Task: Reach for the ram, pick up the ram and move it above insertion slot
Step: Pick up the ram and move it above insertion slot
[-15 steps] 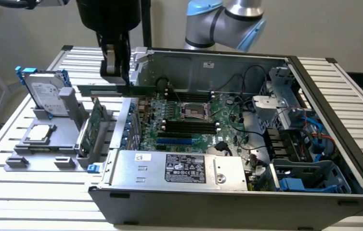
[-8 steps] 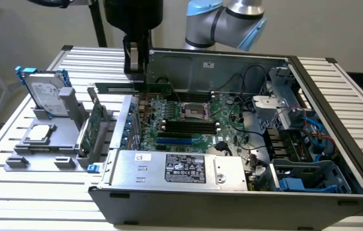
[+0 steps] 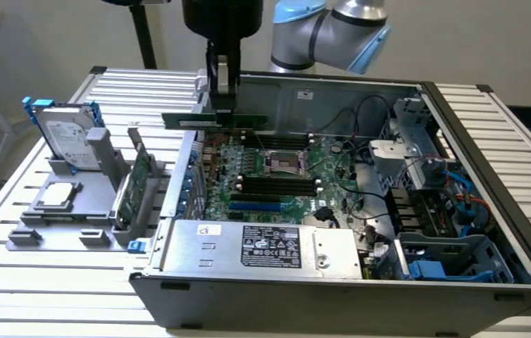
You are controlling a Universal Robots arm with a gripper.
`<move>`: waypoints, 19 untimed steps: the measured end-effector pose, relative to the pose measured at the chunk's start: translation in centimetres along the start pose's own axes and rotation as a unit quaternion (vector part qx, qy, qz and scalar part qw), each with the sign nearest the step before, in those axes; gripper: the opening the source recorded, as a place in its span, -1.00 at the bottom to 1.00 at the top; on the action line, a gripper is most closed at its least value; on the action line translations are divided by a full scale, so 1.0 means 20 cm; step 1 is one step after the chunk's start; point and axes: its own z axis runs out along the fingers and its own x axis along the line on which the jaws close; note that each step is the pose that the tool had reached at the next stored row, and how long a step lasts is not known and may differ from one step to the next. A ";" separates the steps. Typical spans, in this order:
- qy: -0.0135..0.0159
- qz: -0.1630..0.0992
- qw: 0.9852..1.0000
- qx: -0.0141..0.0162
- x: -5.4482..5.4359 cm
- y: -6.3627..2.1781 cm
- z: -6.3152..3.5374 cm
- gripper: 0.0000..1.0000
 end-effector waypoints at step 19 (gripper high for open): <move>0.000 0.000 1.000 0.000 -0.18 -0.300 0.051 -0.74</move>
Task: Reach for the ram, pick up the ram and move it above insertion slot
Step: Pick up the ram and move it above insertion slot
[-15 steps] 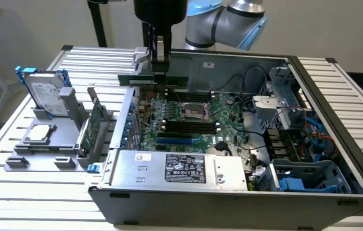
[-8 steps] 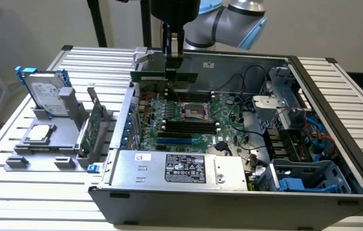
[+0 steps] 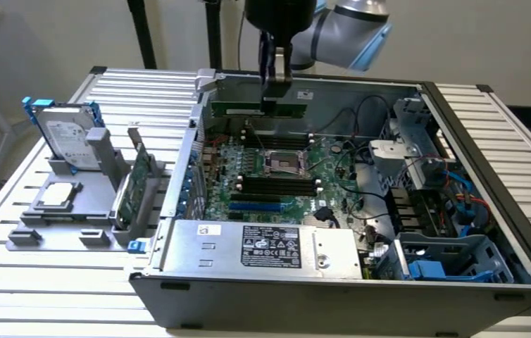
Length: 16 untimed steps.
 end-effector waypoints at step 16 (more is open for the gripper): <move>-0.003 0.011 1.000 0.003 -0.05 -0.116 0.009 -0.74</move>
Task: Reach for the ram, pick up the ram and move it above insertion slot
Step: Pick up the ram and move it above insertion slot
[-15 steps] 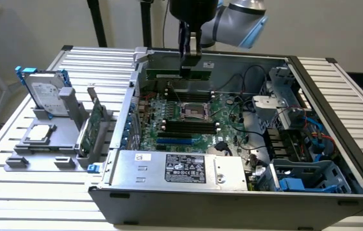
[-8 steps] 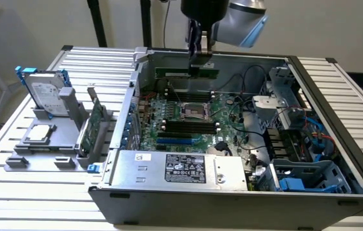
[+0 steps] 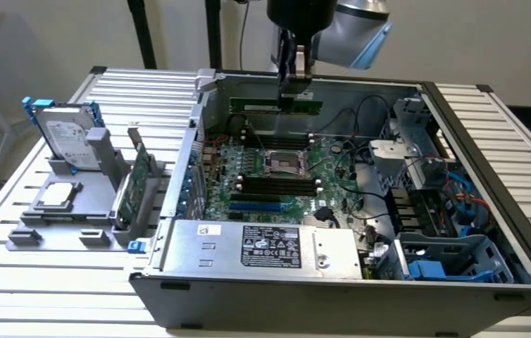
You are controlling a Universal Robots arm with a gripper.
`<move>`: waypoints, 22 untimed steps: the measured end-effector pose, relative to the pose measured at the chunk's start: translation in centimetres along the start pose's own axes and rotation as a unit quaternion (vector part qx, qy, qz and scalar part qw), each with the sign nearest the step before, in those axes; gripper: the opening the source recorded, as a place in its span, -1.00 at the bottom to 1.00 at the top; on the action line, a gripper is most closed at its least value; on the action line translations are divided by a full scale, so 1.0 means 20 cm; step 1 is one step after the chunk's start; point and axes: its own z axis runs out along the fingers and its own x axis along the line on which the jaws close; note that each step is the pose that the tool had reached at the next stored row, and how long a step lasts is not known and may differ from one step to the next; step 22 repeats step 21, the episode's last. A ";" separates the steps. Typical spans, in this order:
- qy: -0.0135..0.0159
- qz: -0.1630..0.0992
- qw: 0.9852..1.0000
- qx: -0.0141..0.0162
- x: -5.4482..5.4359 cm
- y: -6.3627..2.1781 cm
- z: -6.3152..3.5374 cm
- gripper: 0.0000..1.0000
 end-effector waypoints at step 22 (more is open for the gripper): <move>0.000 0.009 1.000 0.011 -0.09 -0.005 0.012 -0.74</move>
